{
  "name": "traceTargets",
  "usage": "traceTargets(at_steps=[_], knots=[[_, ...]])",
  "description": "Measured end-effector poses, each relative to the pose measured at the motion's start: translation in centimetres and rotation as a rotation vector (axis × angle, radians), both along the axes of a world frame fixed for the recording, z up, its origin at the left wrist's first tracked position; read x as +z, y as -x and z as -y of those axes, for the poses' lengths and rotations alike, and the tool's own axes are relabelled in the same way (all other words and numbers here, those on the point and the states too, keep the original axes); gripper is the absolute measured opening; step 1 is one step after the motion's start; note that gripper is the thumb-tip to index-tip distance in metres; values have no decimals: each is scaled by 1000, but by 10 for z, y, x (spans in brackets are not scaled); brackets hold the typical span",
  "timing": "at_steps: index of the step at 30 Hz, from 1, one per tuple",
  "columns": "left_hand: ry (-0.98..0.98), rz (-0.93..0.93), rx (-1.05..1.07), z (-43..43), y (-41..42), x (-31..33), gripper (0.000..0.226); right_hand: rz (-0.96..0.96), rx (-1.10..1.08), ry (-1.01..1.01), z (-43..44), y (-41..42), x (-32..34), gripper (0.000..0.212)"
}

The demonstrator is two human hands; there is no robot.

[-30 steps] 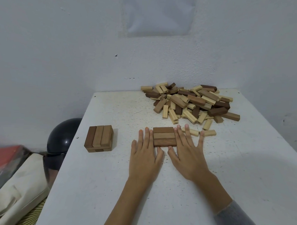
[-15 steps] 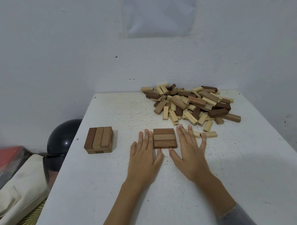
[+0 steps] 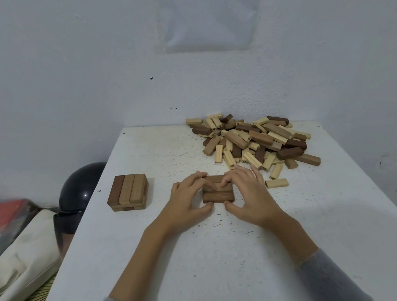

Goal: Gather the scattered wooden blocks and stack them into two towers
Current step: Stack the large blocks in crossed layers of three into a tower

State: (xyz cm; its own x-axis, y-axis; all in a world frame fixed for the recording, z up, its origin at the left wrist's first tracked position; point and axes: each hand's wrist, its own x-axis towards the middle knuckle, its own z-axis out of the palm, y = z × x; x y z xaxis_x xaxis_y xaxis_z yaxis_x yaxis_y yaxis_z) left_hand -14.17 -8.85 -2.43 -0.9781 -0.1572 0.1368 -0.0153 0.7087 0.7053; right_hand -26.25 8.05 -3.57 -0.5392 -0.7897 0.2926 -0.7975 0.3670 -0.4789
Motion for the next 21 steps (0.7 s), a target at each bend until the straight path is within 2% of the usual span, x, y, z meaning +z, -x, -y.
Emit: traceTargets(at_steps=[7,15,21], knots=[[-2,-1,14,-1,5,1,28,58,3,97,3,-2,-4,34],[-55,-53,45,-5,2,4,45,82,4,152,2,-2,-2,35],[-46,-87,41,3,2,14,55,174,-18,252,2,-7,10,43]])
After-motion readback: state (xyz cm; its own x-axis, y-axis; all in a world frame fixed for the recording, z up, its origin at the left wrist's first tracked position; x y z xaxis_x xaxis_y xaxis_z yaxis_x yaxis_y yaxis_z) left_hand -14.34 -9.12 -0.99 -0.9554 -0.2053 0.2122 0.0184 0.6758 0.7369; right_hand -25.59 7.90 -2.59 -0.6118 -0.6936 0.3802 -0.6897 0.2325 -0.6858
